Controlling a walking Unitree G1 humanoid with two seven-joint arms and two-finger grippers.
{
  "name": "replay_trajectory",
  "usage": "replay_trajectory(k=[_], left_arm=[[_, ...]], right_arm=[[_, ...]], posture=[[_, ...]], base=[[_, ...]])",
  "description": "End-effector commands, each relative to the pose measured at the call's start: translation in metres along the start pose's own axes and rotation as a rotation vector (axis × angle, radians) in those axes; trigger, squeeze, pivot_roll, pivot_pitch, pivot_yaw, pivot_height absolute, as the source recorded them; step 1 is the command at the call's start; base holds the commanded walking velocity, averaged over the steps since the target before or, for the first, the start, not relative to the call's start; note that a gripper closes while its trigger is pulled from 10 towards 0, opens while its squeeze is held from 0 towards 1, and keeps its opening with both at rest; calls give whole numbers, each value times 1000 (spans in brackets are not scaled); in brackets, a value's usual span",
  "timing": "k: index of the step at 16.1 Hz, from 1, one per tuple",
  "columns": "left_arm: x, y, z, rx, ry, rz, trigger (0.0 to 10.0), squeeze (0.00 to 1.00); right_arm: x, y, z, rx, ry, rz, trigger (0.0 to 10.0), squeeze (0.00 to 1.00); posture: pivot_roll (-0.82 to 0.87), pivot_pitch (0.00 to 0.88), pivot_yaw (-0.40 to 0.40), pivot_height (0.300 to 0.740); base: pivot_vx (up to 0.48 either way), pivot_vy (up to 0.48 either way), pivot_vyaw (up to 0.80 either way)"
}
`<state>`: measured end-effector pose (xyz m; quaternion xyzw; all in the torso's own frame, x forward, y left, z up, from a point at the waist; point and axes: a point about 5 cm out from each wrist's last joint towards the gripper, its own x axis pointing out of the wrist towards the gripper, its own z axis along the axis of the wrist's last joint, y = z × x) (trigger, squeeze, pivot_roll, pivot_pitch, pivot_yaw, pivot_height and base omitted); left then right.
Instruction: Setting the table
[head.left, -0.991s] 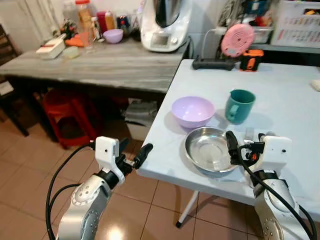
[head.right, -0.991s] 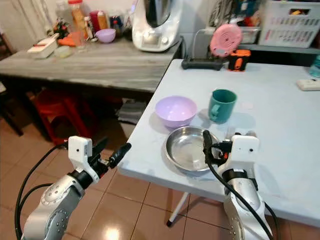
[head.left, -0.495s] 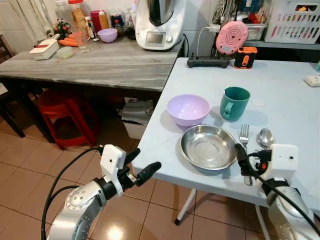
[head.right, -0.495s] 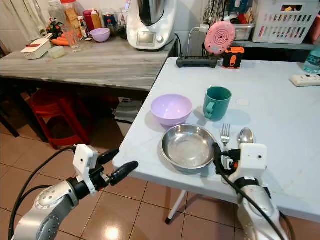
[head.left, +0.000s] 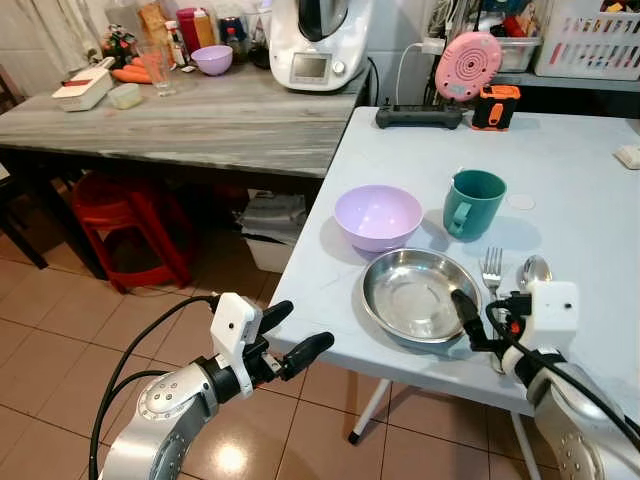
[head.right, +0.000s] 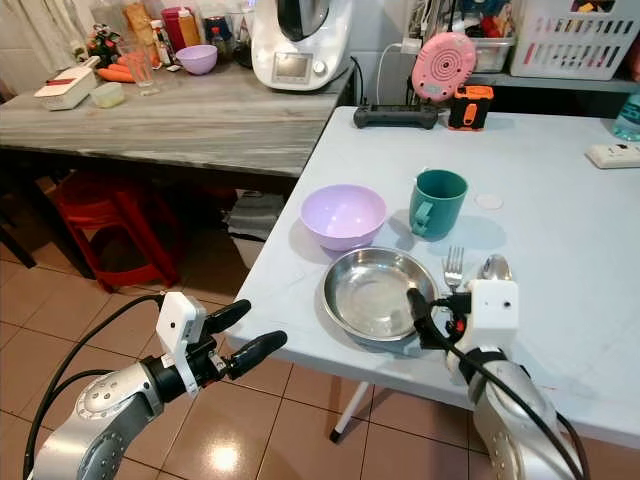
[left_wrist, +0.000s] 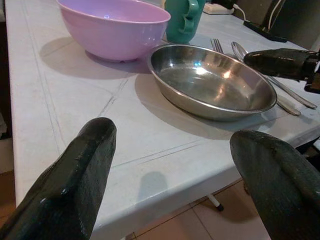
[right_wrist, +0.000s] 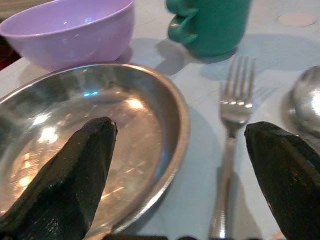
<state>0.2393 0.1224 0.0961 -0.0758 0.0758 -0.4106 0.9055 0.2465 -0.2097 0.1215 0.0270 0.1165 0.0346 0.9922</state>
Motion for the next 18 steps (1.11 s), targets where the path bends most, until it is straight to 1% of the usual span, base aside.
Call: replay_trajectory(k=[1,7,8,9,10,11,12,13,14,16,17,18], left_arm=[[-2,1,3,34,0,0,10000,0],[-1,-1,3,47,1,-12,10000,0],[0,-1,3,49,0,-13,10000,0],[0,-1,2,52,-1,-14,10000,0],[0,-1,2,52,-1,-14,10000,0],[0,-1,1,52,0,-16,10000,0],[0,-2,1,53,0,-18,10000,0],[0,-2,1,54,-1,-18,10000,0],[0,-2,1,56,-2,-16,10000,0],[-1,-2,1,58,-2,-17,10000,0],[-1,-2,0,58,-1,-18,10000,0],[-1,-2,0,58,-1,-19,10000,0]], right_arm=[[2,3,0,13,19,27,10000,0],[8,9,-5,38,78,100,10000,0],[9,9,-5,46,82,105,5333,0],[11,10,-6,50,88,112,3255,0],[12,11,-7,44,88,117,3412,0],[14,12,-7,42,88,123,2196,0],[17,14,-8,50,92,128,588,0],[17,15,-9,53,93,128,118,0],[18,16,-9,64,100,129,78,0],[17,17,-10,70,109,127,353,0],[18,16,-11,69,110,127,353,0],[18,15,-12,91,115,115,118,0]], posture=[[-107,47,81,740],[-104,51,76,740],[-104,51,76,740],[-104,51,76,740],[-105,55,77,740],[-105,55,77,740],[-105,55,77,740],[-103,58,77,740],[-103,58,77,740],[-101,61,76,740],[-101,61,76,740],[-101,61,76,740]], base=[[0,0,0],[0,0,0],[0,0,0],[0,0,0],[0,0,0],[0,0,0],[0,0,0],[0,0,0],[0,0,0],[0,0,0],[0,0,0],[0,0,0]])
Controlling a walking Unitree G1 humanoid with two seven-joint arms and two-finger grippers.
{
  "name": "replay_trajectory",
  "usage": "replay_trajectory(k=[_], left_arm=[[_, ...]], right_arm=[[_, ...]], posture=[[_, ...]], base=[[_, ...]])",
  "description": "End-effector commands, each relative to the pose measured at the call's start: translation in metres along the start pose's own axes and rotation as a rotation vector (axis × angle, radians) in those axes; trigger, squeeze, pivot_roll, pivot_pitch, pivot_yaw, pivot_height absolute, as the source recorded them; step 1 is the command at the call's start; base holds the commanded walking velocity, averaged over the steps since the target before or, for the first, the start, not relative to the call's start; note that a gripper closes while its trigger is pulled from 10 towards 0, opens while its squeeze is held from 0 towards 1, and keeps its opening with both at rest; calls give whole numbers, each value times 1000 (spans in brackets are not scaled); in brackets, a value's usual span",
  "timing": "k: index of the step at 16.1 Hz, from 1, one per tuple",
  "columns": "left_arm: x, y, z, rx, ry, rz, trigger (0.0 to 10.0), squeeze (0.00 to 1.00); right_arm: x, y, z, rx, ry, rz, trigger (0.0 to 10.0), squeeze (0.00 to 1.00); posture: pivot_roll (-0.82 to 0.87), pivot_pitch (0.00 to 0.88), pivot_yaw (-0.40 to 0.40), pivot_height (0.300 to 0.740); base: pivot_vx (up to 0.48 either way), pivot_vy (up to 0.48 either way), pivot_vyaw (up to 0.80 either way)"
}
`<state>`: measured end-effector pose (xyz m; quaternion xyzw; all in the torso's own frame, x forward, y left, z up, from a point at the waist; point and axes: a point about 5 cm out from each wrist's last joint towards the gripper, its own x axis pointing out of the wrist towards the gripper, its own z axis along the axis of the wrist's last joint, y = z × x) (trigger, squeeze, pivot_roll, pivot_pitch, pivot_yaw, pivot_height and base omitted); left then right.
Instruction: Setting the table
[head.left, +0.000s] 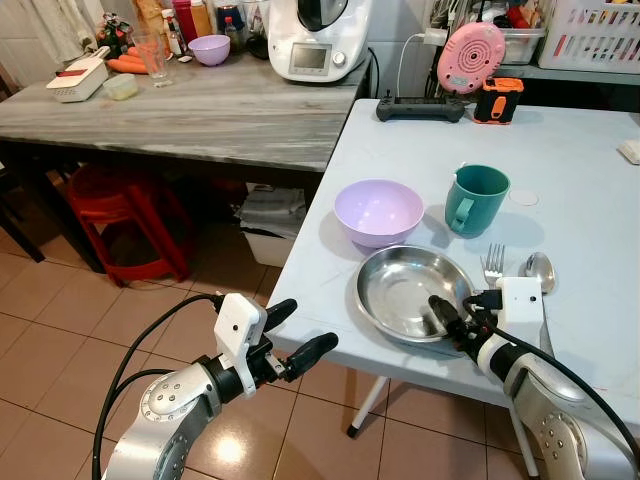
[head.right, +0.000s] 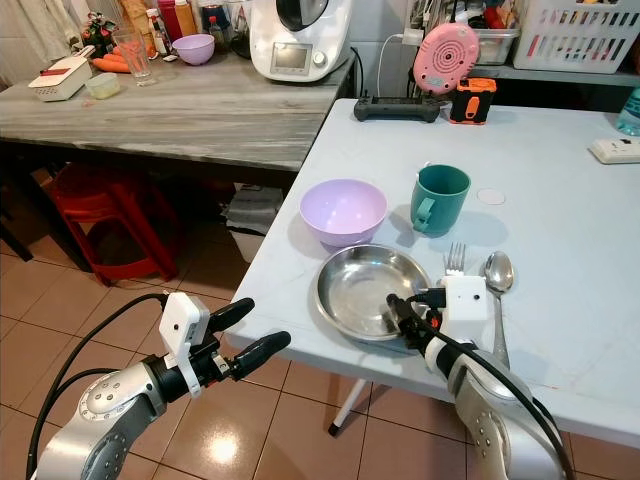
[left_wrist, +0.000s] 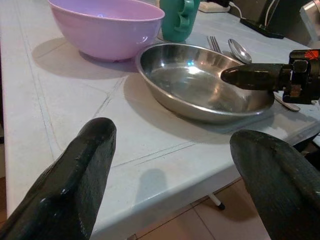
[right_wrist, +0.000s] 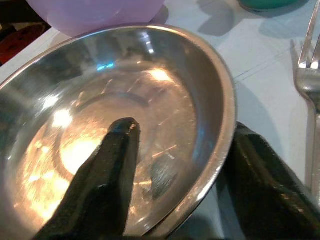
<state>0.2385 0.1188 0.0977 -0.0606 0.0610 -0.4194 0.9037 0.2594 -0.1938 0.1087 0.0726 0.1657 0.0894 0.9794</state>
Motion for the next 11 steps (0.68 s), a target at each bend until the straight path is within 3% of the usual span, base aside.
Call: replay_trajectory(k=[1,11], left_arm=[[-3,1,0,27,8,-11,10000,0],[-6,2,-1,55,-3,-34,10000,0]], right_arm=[[2,-1,-2,49,16,-12,0,0],[6,7,2,236,26,-30,0,0]], posture=[[-102,62,75,740],[-96,54,72,740]], base=[[0,0,0],[0,0,0]])
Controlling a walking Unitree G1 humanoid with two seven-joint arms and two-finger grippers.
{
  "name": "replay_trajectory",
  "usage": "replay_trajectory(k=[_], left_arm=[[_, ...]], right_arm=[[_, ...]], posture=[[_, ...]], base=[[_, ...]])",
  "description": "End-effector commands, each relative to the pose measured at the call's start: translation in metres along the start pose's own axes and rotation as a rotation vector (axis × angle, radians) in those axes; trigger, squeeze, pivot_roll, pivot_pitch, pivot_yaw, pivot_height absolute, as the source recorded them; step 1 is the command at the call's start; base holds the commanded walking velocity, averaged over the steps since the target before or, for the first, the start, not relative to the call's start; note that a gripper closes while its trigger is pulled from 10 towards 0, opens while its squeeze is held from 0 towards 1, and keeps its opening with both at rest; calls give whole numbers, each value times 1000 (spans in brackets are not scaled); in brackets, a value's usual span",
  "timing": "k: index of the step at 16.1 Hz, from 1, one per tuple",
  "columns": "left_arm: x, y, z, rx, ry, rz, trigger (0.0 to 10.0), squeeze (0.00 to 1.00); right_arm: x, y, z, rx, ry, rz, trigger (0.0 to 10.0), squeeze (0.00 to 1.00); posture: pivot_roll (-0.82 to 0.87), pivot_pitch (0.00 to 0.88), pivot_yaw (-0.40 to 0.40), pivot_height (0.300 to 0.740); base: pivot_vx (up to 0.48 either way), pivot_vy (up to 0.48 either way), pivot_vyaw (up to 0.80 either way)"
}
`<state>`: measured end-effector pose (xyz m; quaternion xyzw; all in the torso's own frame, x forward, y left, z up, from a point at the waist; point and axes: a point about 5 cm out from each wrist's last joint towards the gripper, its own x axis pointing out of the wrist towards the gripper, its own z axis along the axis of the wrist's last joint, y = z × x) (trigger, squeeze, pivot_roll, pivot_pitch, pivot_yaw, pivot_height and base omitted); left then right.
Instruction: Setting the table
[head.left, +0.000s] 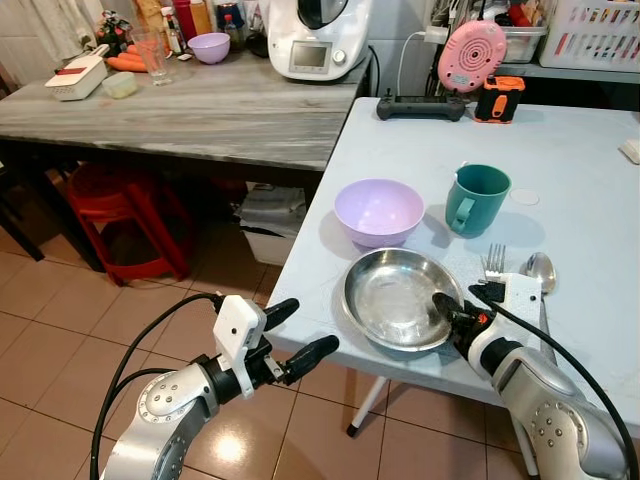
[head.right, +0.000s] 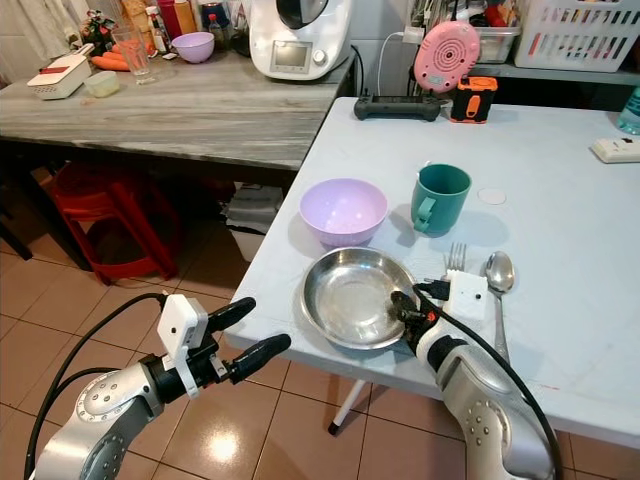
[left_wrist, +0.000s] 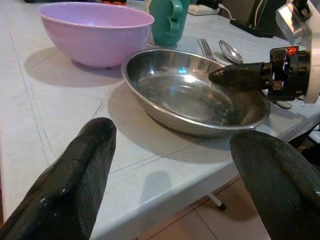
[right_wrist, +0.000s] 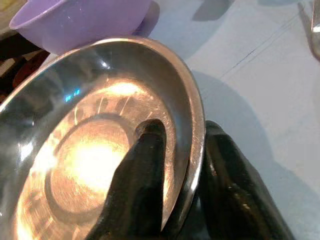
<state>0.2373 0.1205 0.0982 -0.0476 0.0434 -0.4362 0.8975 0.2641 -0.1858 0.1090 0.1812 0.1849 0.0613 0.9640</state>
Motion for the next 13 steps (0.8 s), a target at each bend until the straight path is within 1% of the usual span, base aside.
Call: replay_trajectory(k=[1,3,6,8,9,10,11,12,13], left_arm=[[-4,2,-2,14,15,1,10000,0],[-4,2,-3,15,15,-1,10000,0],[-4,1,-3,16,11,-5,10000,0],[-5,3,-4,18,8,14,10000,0],[-5,7,-4,10,-3,49,10000,0],[-4,19,-2,-3,-31,154,10000,0],[-5,27,0,-9,-45,222,10000,0],[-7,39,2,-23,-62,322,10000,0],[-10,49,3,-45,-81,402,10000,0]], right_arm=[[0,-1,1,12,8,-15,0,0],[-1,-1,0,27,15,-26,0,0],[-1,-2,-2,71,25,-50,0,0],[-1,0,-3,113,21,-69,0,0],[-2,4,-2,106,17,-54,0,0],[-4,13,2,80,-13,-20,0,0],[-5,16,5,50,-36,-12,0,0],[-7,21,11,7,-85,-6,0,0],[-9,27,16,3,-127,7,0,0]], posture=[[-96,54,72,740],[-102,54,74,740],[-103,59,76,740],[-110,62,77,740],[-110,62,77,740],[-110,62,77,740],[-120,63,78,740],[-120,63,78,740],[-120,63,78,740]], base=[[0,0,0],[0,0,0],[0,0,0],[0,0,0],[0,0,0],[0,0,0],[0,0,0],[0,0,0],[0,0,0]])
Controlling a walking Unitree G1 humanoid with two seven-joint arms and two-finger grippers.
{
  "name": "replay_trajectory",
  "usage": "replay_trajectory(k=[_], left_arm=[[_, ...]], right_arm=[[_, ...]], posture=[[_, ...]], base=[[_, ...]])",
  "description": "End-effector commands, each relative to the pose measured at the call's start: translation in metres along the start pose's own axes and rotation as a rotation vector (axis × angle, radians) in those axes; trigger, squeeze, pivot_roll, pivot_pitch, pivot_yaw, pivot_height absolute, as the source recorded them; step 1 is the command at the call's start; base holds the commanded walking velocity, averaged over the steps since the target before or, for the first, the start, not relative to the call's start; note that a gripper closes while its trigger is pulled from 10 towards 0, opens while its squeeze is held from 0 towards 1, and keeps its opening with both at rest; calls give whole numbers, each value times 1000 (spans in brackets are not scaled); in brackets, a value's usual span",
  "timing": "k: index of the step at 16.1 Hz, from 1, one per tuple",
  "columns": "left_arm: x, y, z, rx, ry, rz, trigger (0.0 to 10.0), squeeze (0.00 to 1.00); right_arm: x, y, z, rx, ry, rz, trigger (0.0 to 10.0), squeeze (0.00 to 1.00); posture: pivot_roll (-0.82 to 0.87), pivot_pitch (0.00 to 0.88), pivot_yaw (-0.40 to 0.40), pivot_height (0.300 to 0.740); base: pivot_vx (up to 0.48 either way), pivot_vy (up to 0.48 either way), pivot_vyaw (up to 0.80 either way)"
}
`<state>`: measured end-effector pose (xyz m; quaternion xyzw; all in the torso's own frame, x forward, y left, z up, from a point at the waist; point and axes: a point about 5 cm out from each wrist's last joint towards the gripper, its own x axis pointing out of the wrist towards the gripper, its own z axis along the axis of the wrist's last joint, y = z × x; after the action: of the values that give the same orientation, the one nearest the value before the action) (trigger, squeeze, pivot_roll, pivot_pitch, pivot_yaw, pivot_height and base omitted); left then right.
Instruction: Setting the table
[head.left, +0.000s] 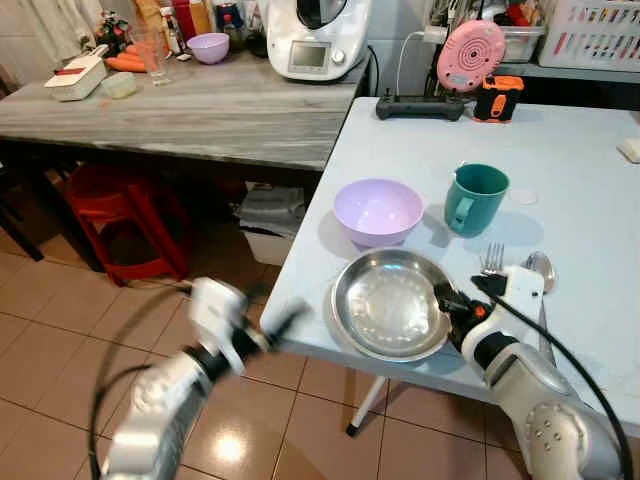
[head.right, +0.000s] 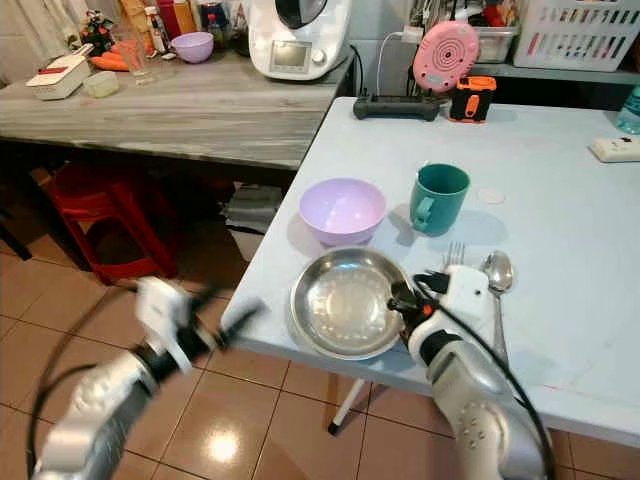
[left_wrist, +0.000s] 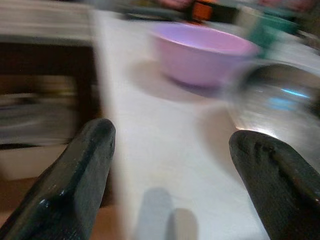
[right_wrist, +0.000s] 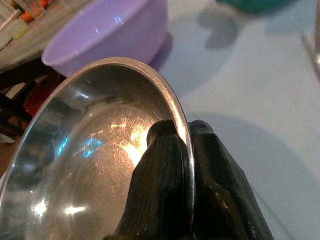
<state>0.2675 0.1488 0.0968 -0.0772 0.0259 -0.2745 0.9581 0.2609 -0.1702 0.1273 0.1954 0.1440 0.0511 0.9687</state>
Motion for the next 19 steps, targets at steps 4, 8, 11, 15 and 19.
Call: replay_trajectory(k=[4,8,11,15,19], left_arm=[[-1,31,1,-29,-12,248,10000,0],[5,32,2,-63,-34,294,10000,0],[12,36,8,-139,-82,336,10000,0],[14,39,11,-161,-103,355,10000,0],[15,40,12,-160,-109,354,10000,0]], right_arm=[[-5,18,13,-105,-116,41,0,0],[-8,29,26,-184,-243,70,10000,0],[-4,29,27,-192,-257,68,10000,0],[-2,29,28,-212,-276,74,10000,0],[1,31,28,-229,-289,87,10000,0]], posture=[[-121,52,77,740],[-119,36,78,740],[-116,15,75,740],[-111,6,73,740],[-103,0,71,740]], base=[[0,0,0],[0,0,0],[0,0,-533],[0,308,-800],[0,336,-266]])
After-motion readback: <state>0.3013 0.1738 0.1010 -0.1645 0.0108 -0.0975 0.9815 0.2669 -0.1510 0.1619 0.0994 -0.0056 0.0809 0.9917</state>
